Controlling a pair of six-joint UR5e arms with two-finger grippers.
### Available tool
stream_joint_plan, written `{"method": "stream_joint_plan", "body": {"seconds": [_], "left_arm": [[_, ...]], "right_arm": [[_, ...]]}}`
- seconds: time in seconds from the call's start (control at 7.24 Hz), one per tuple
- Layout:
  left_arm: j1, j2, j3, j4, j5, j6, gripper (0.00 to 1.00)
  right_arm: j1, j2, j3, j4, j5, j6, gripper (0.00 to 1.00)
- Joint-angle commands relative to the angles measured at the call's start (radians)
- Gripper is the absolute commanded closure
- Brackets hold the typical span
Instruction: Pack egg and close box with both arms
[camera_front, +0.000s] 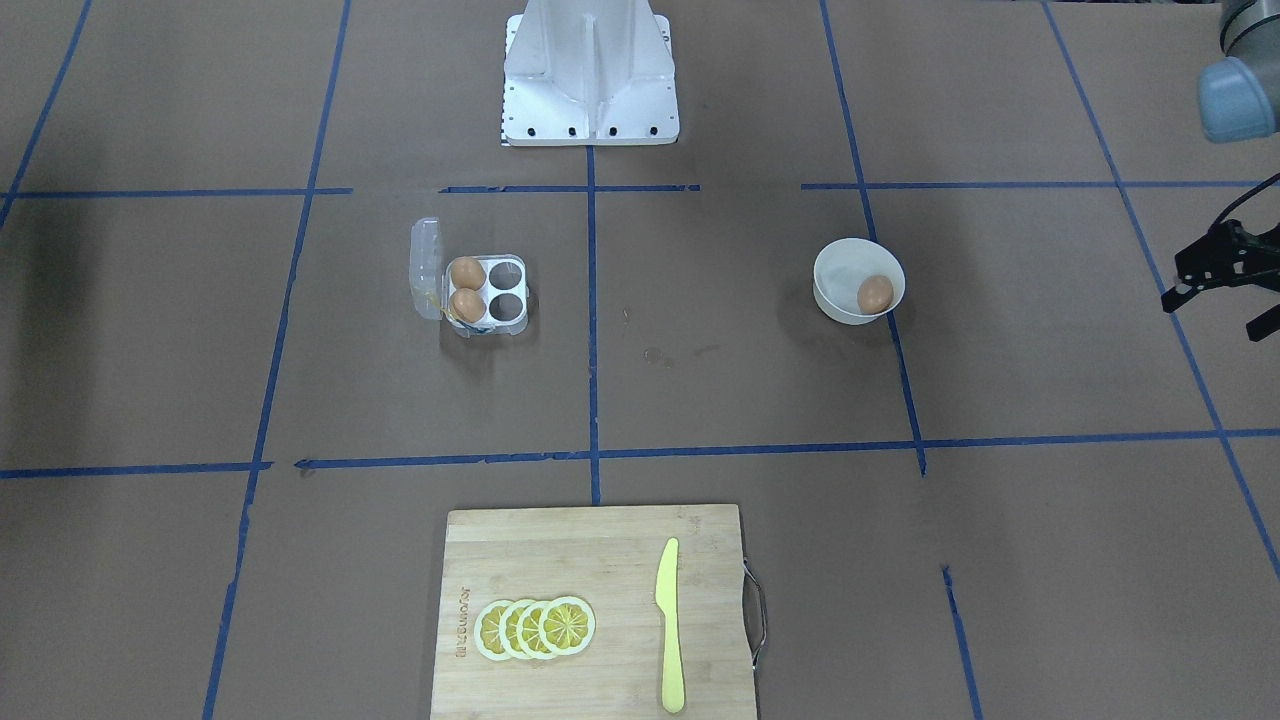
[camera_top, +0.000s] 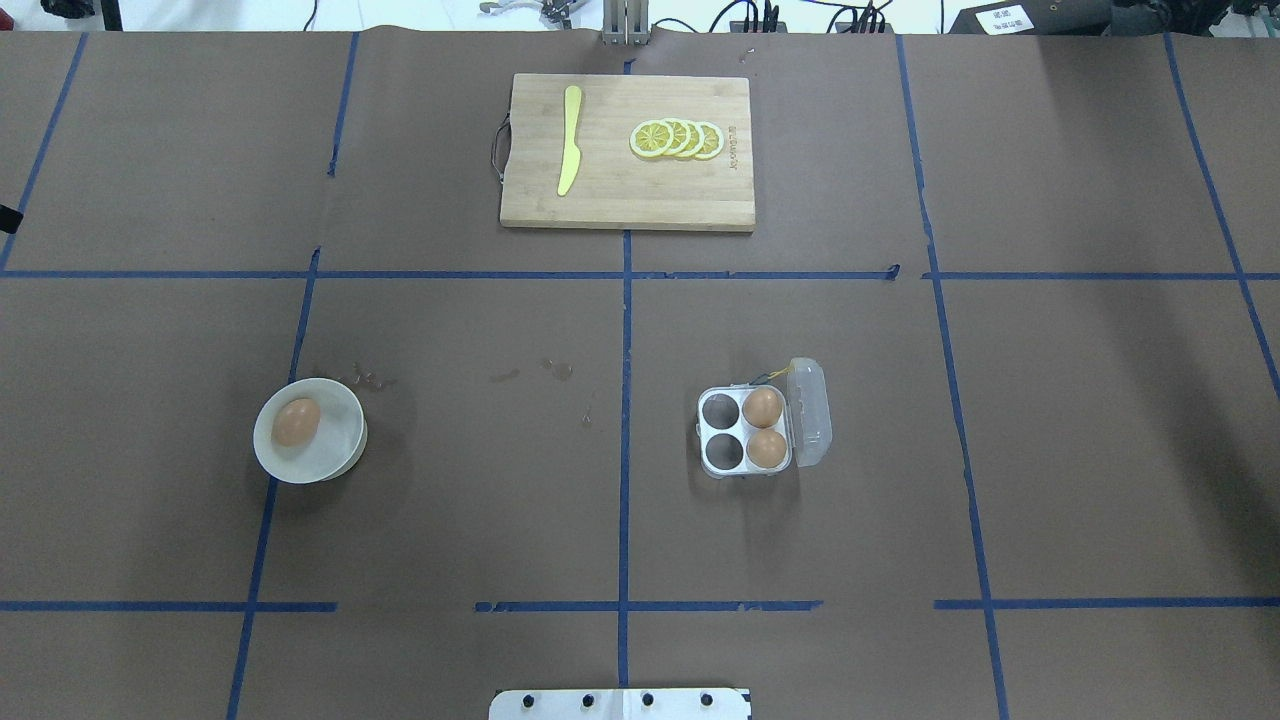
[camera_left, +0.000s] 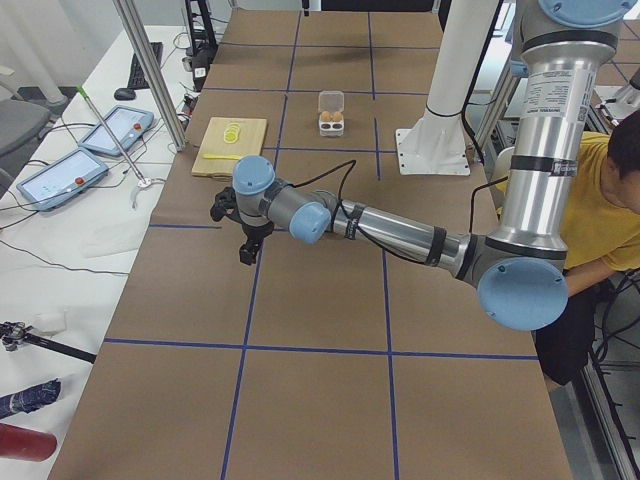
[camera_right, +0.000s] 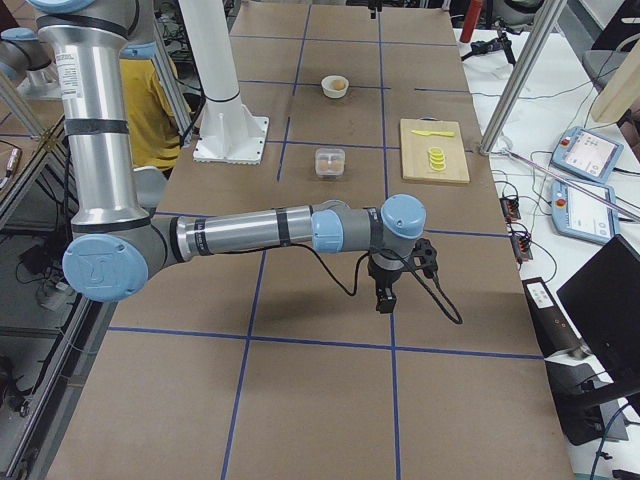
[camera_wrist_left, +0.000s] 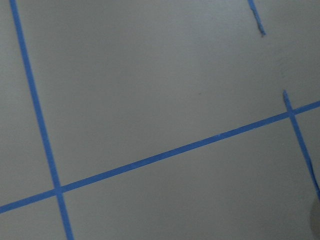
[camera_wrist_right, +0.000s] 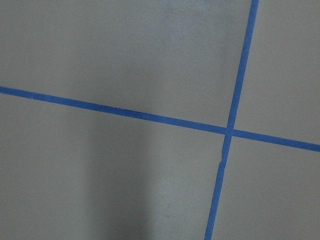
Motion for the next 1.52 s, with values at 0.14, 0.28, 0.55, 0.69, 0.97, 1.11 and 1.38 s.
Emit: {"method": "stream_joint_plan", "body": {"seconds": [0.14, 0.28, 0.55, 0.69, 0.97, 1.11, 1.38], "left_arm": [[0.246, -0.006, -0.098, -0.083, 0.228, -0.205, 0.00], [0.309, -0.032, -0.107, -0.082, 0.269, -0.206, 0.00], [0.500, -0.051, -0.176, -0.068, 0.431, -0.216, 0.02], [0.524, -0.039, -0.196, -0.047, 0.440, -0.238, 0.10], [0.588, -0.016, -0.231, 0.068, 0.479, -0.257, 0.11], [0.613, -0.017, -0.231, 0.087, 0.481, -0.271, 0.13], [0.657, -0.022, -0.231, 0.130, 0.483, -0.324, 0.14]], "right_arm": [[-0.012, 0.003, 0.005, 0.002, 0.020, -0.004, 0.00], [-0.032, 0.003, 0.006, 0.012, 0.020, -0.004, 0.00], [-0.051, -0.007, -0.017, 0.110, 0.018, 0.002, 0.00], [-0.051, -0.011, -0.038, 0.112, 0.018, -0.001, 0.00], [-0.054, -0.012, -0.049, 0.112, 0.041, -0.001, 0.00], [-0.055, -0.014, -0.049, 0.112, 0.046, -0.001, 0.00], [-0.055, -0.014, -0.050, 0.112, 0.048, -0.001, 0.00]]}}
